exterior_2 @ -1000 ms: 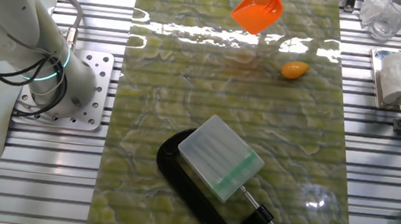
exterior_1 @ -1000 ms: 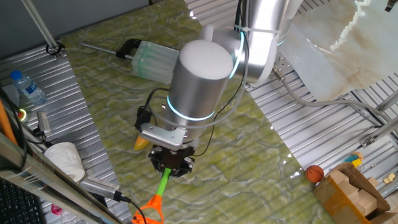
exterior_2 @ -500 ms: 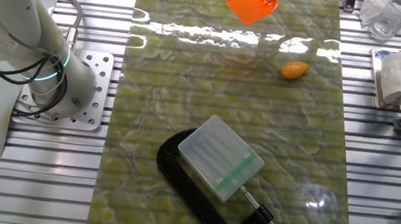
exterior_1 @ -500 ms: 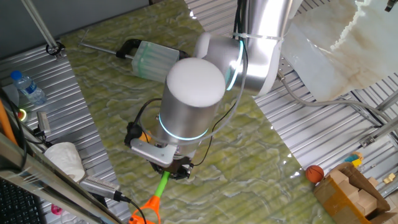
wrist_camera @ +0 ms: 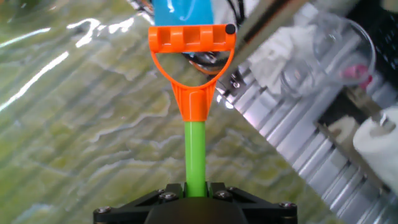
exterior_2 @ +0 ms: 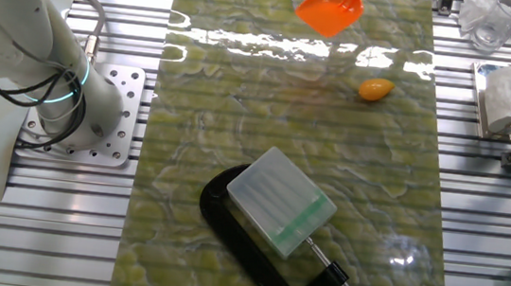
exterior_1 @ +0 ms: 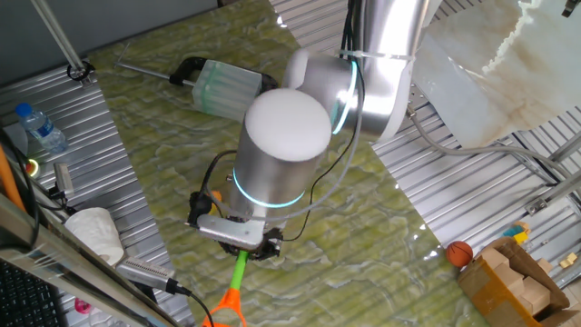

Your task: Use a shovel to scoop up an object

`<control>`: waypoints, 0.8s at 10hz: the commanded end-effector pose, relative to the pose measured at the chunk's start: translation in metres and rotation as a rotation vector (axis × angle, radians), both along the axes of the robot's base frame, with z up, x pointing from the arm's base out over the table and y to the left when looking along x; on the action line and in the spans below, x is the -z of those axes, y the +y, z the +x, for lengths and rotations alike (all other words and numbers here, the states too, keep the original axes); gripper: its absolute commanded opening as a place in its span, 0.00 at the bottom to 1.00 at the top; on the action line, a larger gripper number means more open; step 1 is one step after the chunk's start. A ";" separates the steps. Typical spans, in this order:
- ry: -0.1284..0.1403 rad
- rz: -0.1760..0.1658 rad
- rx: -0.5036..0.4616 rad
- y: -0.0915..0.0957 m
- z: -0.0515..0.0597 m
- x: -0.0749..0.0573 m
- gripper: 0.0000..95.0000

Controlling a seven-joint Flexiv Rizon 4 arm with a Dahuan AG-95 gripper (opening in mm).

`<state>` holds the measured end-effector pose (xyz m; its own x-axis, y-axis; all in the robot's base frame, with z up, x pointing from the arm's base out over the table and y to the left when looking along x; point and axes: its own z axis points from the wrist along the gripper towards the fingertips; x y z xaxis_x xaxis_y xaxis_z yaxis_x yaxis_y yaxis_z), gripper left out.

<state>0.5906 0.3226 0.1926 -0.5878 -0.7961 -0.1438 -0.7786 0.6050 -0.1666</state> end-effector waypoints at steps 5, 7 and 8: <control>-0.075 0.172 -0.188 0.020 0.012 -0.012 0.00; -0.082 0.184 -0.191 0.031 0.017 -0.014 0.00; -0.100 0.188 -0.188 0.037 0.019 -0.016 0.00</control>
<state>0.6112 0.3621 0.2088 -0.4072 -0.8437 -0.3499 -0.8710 0.4740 -0.1291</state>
